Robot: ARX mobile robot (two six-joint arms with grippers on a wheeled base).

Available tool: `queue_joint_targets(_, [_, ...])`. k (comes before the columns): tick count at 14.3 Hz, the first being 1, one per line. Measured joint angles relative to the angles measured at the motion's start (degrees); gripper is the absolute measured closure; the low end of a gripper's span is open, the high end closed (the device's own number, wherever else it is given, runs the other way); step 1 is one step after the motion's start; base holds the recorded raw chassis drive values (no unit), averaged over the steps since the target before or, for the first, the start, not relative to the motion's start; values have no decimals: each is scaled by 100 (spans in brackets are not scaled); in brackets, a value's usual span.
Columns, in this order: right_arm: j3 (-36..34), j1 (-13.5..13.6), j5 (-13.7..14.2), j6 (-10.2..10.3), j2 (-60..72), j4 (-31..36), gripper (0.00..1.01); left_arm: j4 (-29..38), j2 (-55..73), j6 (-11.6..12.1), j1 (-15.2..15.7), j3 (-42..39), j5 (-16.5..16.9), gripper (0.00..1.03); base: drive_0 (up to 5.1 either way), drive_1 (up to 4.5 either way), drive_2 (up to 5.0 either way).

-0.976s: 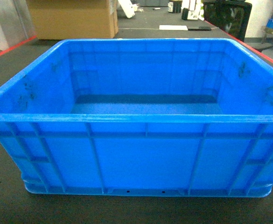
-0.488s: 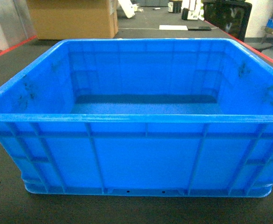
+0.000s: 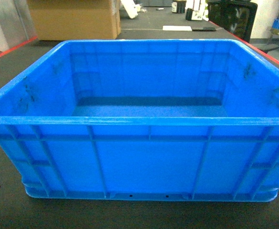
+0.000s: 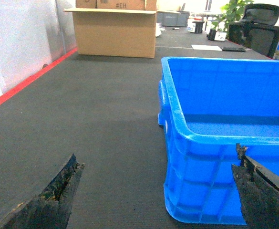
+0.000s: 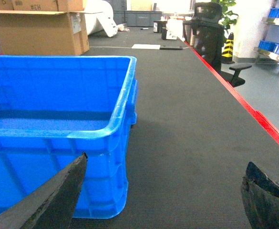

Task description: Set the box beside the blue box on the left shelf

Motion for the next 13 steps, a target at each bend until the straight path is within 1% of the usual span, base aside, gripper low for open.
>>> queue_joint_targets(5, [0,0,0,0,0,0,3,0,0,0,0,0,0,5,0,0,0])
queue_joint_targets(6, [7,7,37,4,11,-52,3,0,0,0,0,0,0,5,0,0,0])
queue_joint_targets(7, [240,201,566,111,415,-651,3,-494,149,-153,142,133,402,5,0,0,0])
queue_joint_targets(8, [516,138,730,177,1388,-273,3,-107,1185,-433,203,391,901,5,0,0,0])
queue_joint_targets(9, [951,70,588,299,2208,315,3,546,1956,-520,63,719,898,5,0,0,0])
queue_joint_targets(10, [1617,68,236,407,3088,804,3,1377,2898,-511,-160,1239,868,5,0,0,0])
queue_joint_targets(11, [2422,79,2,417,4026,1126,3,2094,3926,-415,-299,1912,905,5,0,0,0])
queue_joint_targets(12, [3259,90,-160,433,4937,1005,3,2544,5005,-306,-343,2662,839,5,0,0,0])
queue_joint_targets(13, [4006,160,-306,450,5827,697,3,2553,6028,-243,-374,3381,610,5,0,0,0])
